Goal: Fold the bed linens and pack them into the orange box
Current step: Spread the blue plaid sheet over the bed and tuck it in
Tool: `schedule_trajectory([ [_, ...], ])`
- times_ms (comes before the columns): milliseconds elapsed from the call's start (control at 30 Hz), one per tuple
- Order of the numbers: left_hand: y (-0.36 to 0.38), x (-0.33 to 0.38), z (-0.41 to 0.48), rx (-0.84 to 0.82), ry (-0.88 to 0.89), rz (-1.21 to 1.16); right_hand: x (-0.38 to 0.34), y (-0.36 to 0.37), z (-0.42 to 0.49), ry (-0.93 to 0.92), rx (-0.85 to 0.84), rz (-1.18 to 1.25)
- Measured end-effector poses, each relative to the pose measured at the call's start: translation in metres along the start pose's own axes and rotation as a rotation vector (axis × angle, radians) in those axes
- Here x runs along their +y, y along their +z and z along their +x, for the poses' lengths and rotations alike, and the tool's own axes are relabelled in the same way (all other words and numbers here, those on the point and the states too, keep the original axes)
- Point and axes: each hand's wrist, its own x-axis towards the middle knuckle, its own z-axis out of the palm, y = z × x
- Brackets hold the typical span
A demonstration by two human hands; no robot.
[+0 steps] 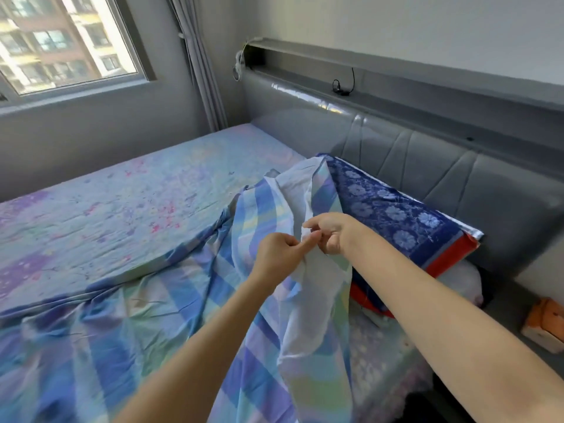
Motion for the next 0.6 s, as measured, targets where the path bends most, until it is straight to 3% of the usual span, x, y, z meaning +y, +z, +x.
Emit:
schedule_trajectory([
  [167,-0.007,-0.007,0.01,-0.044,-0.057,0.048,0.001,0.002,-0.003,-0.157,-0.104,-0.113],
  [300,-0.014,-0.006,0.016,-0.049,-0.125,-0.046,0.017,-0.025,-0.002,-0.363,-0.179,-0.466],
  [433,-0.023,-0.003,0.022,-0.069,-0.166,-0.047,0.051,-0.05,0.006,-0.387,-0.305,-0.703],
  [500,-0.028,-0.002,0.02,-0.079,-0.171,-0.014,0.057,-0.058,0.006,-0.407,-0.265,-0.672],
  [600,-0.043,-0.003,0.012,-0.051,-0.163,-0.043,0.043,-0.06,-0.005,-0.39,-0.148,-0.381],
])
